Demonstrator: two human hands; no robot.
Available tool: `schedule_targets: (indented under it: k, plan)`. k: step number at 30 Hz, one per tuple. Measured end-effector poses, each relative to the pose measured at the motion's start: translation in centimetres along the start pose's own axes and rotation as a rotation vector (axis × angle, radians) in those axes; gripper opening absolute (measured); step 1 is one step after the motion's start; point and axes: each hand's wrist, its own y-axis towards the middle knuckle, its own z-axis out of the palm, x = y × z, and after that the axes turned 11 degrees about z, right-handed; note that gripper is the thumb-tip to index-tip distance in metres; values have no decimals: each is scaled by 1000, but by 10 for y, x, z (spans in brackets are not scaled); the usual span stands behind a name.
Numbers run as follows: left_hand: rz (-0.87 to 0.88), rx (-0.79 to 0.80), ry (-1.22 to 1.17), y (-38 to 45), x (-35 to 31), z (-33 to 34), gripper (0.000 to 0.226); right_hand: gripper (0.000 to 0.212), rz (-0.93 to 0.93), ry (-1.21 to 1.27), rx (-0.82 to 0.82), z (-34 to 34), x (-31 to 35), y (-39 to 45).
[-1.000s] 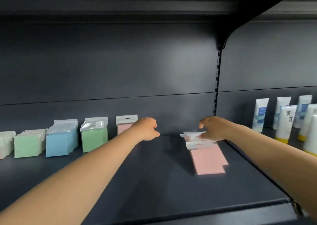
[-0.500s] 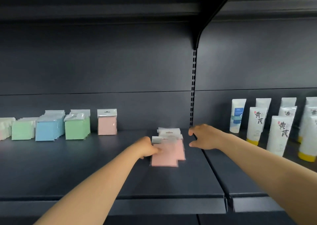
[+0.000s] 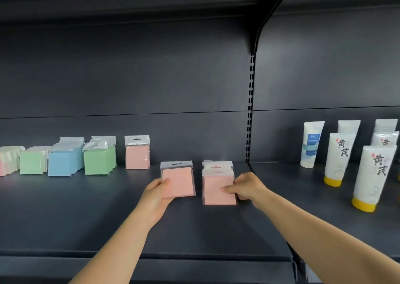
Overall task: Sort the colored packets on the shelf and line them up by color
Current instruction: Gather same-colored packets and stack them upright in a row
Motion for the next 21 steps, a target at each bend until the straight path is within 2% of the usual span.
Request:
schedule_targets:
  k: [1,4,6,10,16,21]
  plan:
    - [-6,4,11,1,0,2,15,22,10,36,6,0,0,2]
    - [-19,6,19,3,2,2,15,26,43,123,44,-1,-1,6]
    - [-19,3,14,3,2,1,15,11,39,169,67,-3,-4,7]
    - [-19,25,12,5,3,1,21,19,6,343,63,-10,-13,7]
    - [15,90,91,0,2,2,25,14,-113,533,248,3,-3,-11]
    - [42,121,150,-8,1,5,34,13,-155,456,113,46,17,-16]
